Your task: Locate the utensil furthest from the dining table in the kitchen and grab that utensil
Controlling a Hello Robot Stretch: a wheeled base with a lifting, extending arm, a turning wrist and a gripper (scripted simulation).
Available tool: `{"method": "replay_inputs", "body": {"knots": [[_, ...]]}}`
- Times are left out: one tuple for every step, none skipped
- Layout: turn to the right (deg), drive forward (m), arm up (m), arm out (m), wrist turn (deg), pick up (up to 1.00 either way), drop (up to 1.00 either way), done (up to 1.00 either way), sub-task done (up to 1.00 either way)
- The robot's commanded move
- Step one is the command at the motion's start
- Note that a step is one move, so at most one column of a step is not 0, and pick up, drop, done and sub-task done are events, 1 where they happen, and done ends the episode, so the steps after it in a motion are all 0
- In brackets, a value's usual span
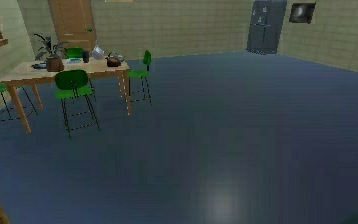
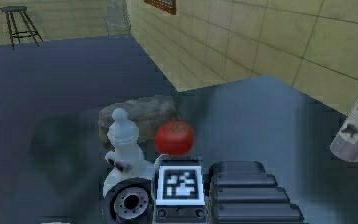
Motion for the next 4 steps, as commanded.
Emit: {"method": "replay_inputs", "body": {"knots": [[0.0,0.0,0.0,0.0,45.0,0.0,0.0,0.0,0.0],[0.0,0.0,0.0,0.0,27.0,0.0,0.0,0.0,0.0],[0.0,0.0,0.0,0.0,0.0,1.0,0.0,0.0,0.0],[0.0,0.0,0.0,0.0,0.0,0.0,0.0,1.0,0.0]]}}
